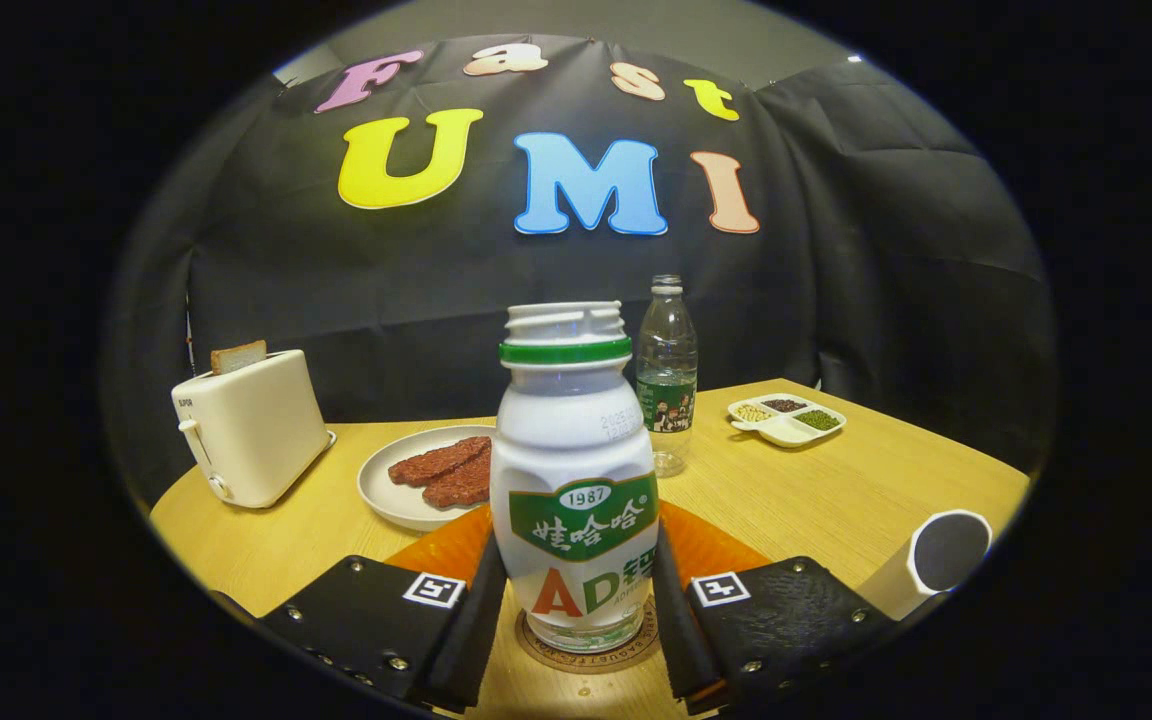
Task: Take the bottle from table, then pour the juice into the cup, finally place the bottle on the coaster
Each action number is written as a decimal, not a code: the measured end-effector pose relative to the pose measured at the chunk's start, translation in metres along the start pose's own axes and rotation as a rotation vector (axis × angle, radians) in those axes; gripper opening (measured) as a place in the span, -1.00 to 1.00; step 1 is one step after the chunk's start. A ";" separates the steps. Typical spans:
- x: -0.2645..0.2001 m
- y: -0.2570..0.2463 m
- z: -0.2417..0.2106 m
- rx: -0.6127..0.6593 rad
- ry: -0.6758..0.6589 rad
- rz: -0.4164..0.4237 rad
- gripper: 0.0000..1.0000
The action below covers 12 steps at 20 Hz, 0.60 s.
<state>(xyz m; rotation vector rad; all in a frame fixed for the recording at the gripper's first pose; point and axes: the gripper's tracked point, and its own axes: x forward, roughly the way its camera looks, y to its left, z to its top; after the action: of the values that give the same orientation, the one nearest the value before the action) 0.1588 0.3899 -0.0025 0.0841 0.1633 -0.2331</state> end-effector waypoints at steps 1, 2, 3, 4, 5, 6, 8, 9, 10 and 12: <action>0.001 0.000 -0.001 0.006 0.000 0.003 0.39; 0.001 0.000 -0.001 0.010 0.001 0.001 0.43; 0.000 -0.003 -0.001 0.010 -0.001 -0.006 0.45; -0.002 -0.006 0.000 0.009 -0.004 -0.014 0.45; -0.002 -0.007 0.001 0.008 -0.006 -0.020 0.46; -0.005 -0.008 0.003 0.007 -0.012 -0.023 0.47; -0.008 -0.010 0.008 0.008 -0.028 -0.026 0.48; -0.011 -0.009 0.013 0.010 -0.039 -0.024 0.48; -0.014 -0.010 0.018 0.011 -0.052 -0.025 0.48; -0.020 -0.008 0.030 0.012 -0.085 -0.021 0.48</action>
<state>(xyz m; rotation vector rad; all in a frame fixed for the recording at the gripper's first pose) 0.1421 0.3836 0.0298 0.0840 0.0784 -0.2578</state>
